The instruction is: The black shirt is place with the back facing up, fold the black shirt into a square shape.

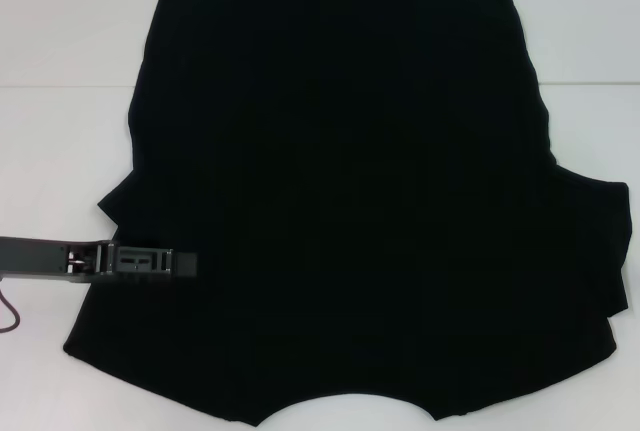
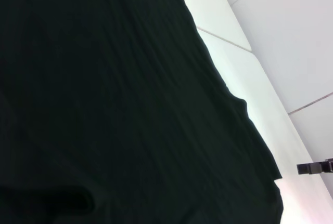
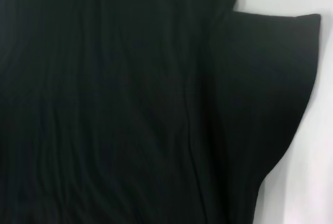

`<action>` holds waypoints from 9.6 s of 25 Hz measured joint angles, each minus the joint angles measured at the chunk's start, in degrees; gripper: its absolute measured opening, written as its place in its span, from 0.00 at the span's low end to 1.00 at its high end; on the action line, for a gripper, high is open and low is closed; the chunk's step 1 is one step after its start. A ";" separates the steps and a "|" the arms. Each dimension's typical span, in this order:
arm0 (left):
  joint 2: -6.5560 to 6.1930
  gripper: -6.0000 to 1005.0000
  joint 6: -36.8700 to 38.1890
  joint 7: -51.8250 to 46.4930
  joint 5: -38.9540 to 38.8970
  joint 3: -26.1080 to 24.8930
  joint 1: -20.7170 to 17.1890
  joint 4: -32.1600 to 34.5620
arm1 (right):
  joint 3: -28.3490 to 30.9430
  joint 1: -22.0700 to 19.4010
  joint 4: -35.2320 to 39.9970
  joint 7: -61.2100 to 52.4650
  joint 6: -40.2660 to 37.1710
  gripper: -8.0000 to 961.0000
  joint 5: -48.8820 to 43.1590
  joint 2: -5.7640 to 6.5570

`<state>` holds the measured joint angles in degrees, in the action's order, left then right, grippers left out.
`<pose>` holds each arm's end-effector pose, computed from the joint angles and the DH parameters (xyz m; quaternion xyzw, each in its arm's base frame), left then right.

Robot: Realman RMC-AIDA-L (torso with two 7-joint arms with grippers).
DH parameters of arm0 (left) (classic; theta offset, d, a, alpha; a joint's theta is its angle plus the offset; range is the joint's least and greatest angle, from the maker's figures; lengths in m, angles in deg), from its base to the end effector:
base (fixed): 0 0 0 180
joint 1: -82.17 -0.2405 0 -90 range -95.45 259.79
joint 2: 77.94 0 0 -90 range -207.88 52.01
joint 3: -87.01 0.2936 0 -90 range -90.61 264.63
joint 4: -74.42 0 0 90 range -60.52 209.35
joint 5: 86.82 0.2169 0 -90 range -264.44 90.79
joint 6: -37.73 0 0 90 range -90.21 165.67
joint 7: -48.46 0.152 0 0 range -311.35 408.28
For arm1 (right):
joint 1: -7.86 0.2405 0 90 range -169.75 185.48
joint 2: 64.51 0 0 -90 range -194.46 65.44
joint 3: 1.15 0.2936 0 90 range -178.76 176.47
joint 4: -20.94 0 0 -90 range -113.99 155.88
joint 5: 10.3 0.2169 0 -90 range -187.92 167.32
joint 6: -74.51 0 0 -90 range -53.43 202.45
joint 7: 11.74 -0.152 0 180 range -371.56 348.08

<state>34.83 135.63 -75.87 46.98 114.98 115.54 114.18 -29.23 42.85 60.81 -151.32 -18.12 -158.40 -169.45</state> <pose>-0.3254 0.3547 0.0326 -0.8094 -0.5606 -0.1679 0.0494 0.3738 0.3685 0.0959 -0.7269 0.6687 0.0423 0.1505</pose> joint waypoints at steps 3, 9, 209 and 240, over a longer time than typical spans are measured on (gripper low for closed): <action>0.00 0.68 -0.30 -0.07 -0.02 -0.02 0.17 -0.02 | -0.81 0.26 -0.43 -0.31 1.94 0.55 -0.03 -0.85; 0.00 0.68 -0.97 -0.37 -0.11 -0.09 0.39 -0.04 | -5.02 0.80 -0.80 -2.39 6.15 0.51 -0.08 -2.62; -2.01 0.57 -8.46 -12.71 8.62 -2.15 -7.03 -0.21 | -0.30 5.52 -6.56 2.28 8.05 0.98 17.76 -0.35; -0.93 0.57 -9.93 -13.09 8.67 -1.58 -6.36 -0.83 | -0.30 5.12 -6.56 2.62 7.90 0.98 17.76 -0.16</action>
<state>33.89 125.70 -88.96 55.65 113.40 109.18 113.35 -29.53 47.98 54.25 -148.70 -10.22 -140.64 -169.61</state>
